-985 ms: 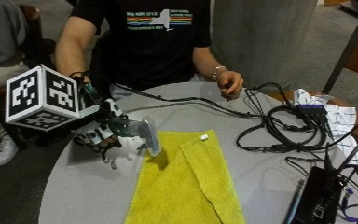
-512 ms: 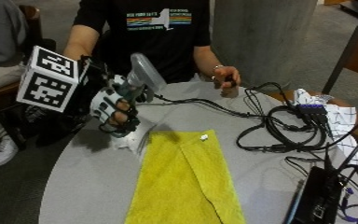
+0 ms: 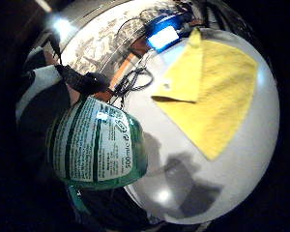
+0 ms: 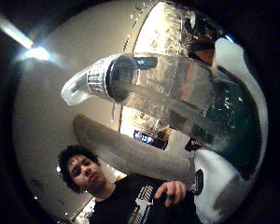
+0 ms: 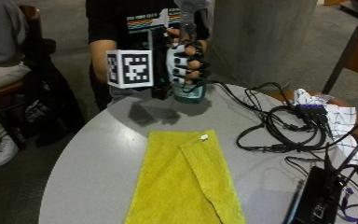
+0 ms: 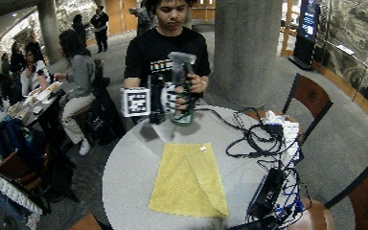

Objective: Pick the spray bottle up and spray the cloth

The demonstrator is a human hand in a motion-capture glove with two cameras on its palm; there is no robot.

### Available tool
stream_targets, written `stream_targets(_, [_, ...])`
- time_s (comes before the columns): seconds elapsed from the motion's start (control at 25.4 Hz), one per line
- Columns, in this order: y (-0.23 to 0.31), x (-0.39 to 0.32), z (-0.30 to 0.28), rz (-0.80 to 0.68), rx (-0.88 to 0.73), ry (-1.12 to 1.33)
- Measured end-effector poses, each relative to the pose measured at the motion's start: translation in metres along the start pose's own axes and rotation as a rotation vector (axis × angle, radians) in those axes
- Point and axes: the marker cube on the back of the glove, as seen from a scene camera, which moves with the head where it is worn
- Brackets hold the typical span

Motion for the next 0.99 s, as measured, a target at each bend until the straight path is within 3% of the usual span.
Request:
stream_targets(0.28, [0.005,0.018,0.101,0.020,-0.124,-0.044])
stream_targets(0.55, [0.011,0.030,0.140,0.043,-0.135,-0.057])
stream_targets(0.75, [0.026,0.027,0.125,0.038,-0.127,-0.029])
stream_targets(0.99, [0.061,0.026,0.043,-0.034,0.164,0.266])
